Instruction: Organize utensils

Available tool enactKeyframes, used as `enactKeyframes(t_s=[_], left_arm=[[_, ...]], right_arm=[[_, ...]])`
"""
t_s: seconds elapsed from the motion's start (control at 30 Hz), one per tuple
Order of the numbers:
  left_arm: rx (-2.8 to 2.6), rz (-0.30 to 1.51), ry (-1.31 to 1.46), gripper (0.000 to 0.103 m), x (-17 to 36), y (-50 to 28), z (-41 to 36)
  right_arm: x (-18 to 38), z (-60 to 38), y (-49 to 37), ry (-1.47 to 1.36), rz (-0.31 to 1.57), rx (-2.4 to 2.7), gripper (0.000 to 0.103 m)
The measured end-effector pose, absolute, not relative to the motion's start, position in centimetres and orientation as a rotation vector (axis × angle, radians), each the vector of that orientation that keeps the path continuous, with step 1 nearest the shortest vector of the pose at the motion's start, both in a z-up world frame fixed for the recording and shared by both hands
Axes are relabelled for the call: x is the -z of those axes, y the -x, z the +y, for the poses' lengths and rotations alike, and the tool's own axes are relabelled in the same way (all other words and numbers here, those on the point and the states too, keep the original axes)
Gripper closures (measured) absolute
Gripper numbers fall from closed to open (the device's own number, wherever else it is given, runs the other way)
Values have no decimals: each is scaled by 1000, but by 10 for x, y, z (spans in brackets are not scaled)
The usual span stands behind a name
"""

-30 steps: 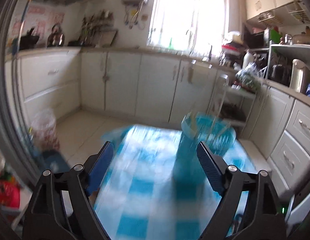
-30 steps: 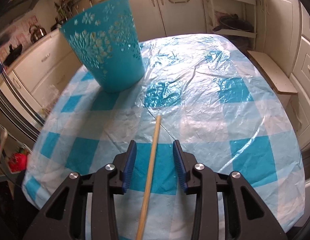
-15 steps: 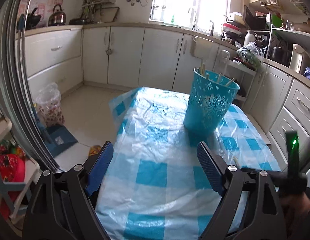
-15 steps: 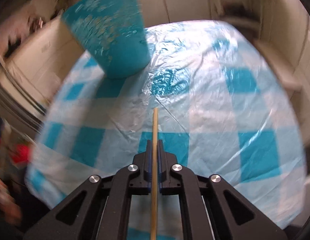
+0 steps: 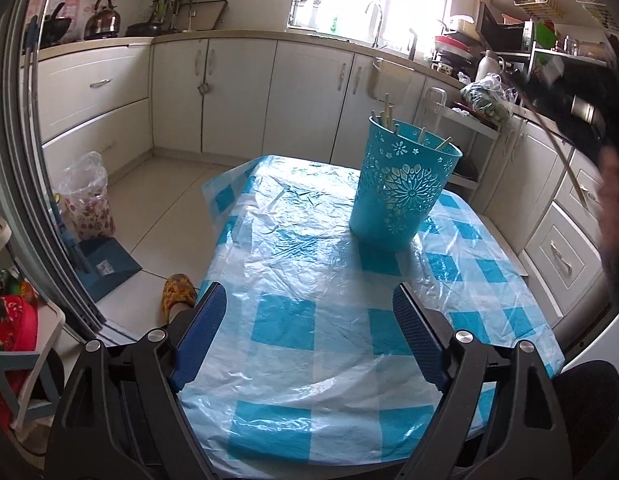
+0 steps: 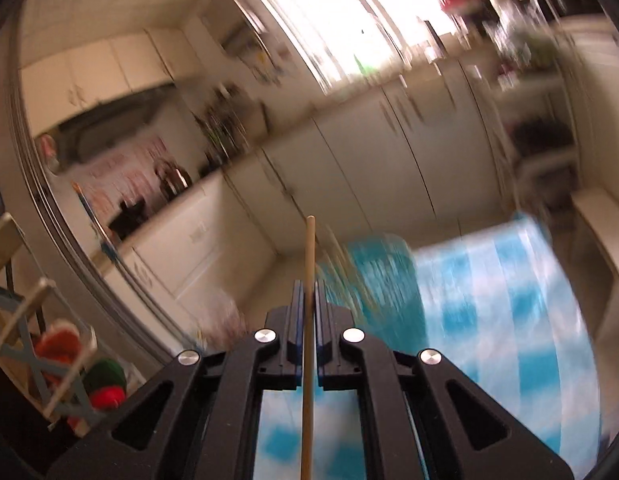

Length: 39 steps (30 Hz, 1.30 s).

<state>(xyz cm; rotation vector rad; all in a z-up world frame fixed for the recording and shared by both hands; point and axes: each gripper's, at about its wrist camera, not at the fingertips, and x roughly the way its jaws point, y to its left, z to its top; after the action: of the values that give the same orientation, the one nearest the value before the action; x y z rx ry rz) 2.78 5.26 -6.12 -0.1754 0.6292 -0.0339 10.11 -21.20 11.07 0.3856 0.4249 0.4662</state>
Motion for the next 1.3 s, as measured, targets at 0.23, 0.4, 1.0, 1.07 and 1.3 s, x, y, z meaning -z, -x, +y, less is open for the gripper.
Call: enactKeyframes(t_s=[0.23, 0.4, 1.0, 1.07, 1.3], left_arm=[[48, 633, 203, 21, 56, -30, 53], [47, 658, 221, 21, 59, -41, 55], [27, 647, 198, 16, 22, -44, 46], [32, 634, 184, 15, 14, -36, 41], [62, 599, 136, 9, -7, -4, 24]], right_arm=[[-126, -189, -170, -318, 227, -334, 98], [-87, -188, -216, -298, 262, -180, 97], [-37, -201, -108, -173, 533, -249, 72], [-28, -216, -84, -185, 585, -231, 69], [-8, -249, -17, -239, 695, -169, 55]])
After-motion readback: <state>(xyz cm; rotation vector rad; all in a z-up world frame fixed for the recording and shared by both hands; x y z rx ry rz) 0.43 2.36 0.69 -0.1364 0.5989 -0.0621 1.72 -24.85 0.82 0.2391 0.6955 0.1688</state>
